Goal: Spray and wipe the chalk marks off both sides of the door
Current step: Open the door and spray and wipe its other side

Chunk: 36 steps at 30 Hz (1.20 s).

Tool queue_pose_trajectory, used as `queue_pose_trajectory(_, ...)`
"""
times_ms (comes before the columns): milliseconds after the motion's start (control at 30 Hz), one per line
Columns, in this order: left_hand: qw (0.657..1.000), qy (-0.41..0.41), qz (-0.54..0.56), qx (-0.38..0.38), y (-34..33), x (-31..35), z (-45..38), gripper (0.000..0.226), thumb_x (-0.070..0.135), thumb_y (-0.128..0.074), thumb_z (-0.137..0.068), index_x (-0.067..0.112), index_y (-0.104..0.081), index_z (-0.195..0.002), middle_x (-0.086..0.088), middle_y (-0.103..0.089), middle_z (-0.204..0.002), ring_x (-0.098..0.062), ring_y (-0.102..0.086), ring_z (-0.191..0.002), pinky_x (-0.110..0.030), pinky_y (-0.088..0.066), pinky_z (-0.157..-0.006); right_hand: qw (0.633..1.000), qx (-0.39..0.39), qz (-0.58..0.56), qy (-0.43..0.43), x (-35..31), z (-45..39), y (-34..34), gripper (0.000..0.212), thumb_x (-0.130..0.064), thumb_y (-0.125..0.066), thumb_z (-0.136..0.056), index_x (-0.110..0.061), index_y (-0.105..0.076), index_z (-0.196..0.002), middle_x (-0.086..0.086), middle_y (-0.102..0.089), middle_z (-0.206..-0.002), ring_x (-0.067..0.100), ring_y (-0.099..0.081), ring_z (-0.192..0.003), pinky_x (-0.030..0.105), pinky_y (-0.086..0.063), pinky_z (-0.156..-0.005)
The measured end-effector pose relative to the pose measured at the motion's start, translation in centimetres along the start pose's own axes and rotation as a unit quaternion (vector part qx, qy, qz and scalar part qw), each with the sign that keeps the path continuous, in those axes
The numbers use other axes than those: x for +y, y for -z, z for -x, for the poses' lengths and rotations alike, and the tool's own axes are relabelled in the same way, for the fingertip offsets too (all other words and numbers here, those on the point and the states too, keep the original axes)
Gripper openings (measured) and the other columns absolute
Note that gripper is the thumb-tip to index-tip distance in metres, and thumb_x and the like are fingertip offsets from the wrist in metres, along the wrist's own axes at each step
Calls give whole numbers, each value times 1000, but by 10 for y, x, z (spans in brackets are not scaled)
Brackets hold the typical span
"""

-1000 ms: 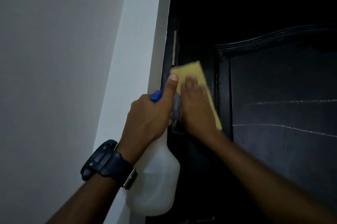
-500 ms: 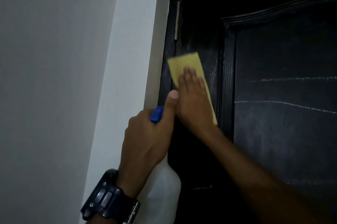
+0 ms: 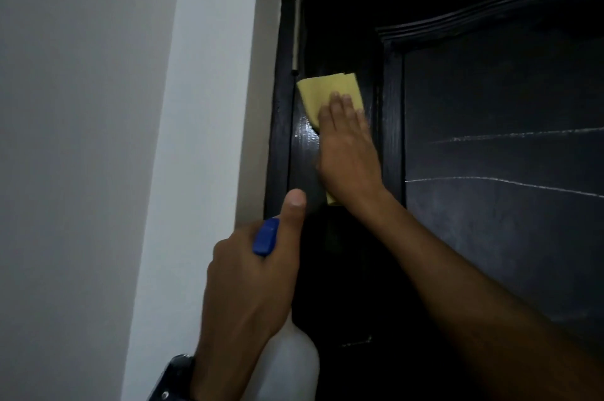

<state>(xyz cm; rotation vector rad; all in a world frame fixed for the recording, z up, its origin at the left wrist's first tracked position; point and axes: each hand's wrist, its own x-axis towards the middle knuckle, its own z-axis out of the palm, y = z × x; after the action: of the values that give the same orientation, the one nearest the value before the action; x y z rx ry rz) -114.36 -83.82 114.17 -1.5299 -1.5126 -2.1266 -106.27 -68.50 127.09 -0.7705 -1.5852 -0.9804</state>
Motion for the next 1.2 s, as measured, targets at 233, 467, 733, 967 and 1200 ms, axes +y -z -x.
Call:
queue_pose_trajectory(233, 998, -2, 68, 12, -19, 9, -5, 87, 100, -20, -58, 30, -71, -67, 6, -70, -58, -10, -65, -57, -32, -46, -65, 991, -18, -119, 56, 31, 69, 31, 46, 6, -41, -80, 6, -65, -120, 26, -64, -129, 37, -60, -123, 41, -46, -106)
queue_pose_trajectory(467, 984, -34, 163, -66, -61, 37, -12, 85, 107, -24, -54, 40, -73, -72, 3, -70, -60, -10, -68, -60, -40, -55, -77, 611, 51, -657, -439, 122, 78, 145, 21, -6, -49, -101, -7, -67, -92, 7, -72, -74, 15, -68, -61, 35, -59, -65)
queue_pose_trajectory(733, 960, -92, 181, -194, -143, 96, 11, 96, 96, -19, -72, 14, -68, -57, 4, -71, -61, -5, -67, -63, -28, -44, -64, 549, 310, -561, -537, 294, 123, 244, 42, -14, -59, -85, -8, -65, -126, 16, -70, -120, 34, -69, -108, 50, -58, -85)
queue_pose_trajectory(967, 928, -112, 212, -284, -250, 196, 30, 109, 95, -5, -65, 12, -75, -71, 0, -73, -64, -6, -67, -61, -32, -50, -74, 877, 261, -163, -369, 402, 109, 278, 47, -32, -38, -92, 0, -59, -118, 12, -59, -103, 25, -56, -93, 40, -45, -82)
queue_pose_trajectory(1200, 934, -124, 223, -249, -336, 293, 22, 90, 83, -17, -90, 16, -77, -86, -9, -75, -71, -13, -72, -63, -27, -47, -66, 984, -80, 65, -143, 538, 65, 228, 61, -31, -30, -101, -1, -31, -154, 19, -22, -164, 41, -15, -152, 64, -16, -119)
